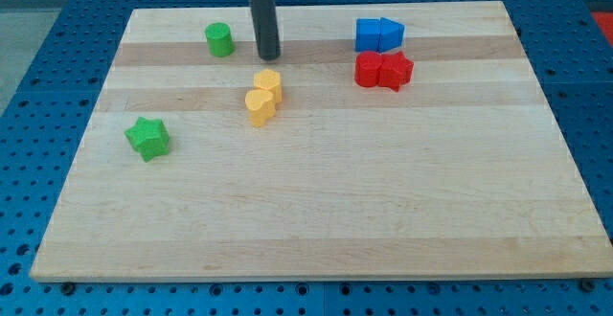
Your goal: Move your arm to the top right
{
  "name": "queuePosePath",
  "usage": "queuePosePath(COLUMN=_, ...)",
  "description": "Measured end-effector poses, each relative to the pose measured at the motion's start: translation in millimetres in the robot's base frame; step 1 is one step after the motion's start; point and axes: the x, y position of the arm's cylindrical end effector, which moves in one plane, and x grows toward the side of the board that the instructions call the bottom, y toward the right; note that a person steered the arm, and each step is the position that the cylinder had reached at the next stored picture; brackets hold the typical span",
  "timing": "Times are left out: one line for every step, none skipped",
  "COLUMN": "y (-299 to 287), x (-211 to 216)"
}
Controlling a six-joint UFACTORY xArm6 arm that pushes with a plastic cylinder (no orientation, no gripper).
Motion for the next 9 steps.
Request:
queuePosePath(y=20, x=-25)
queuePosePath(y=49, x=-42)
queuePosePath(y=89, x=-53)
queuePosePath(y=136, x=-55)
queuePosePath(y=183, x=-55)
queuePosePath(y=229, x=-55)
queuePosePath(y=243, x=-52)
queuePosePath(y=239, x=-43)
queuePosePath(y=223, x=-31)
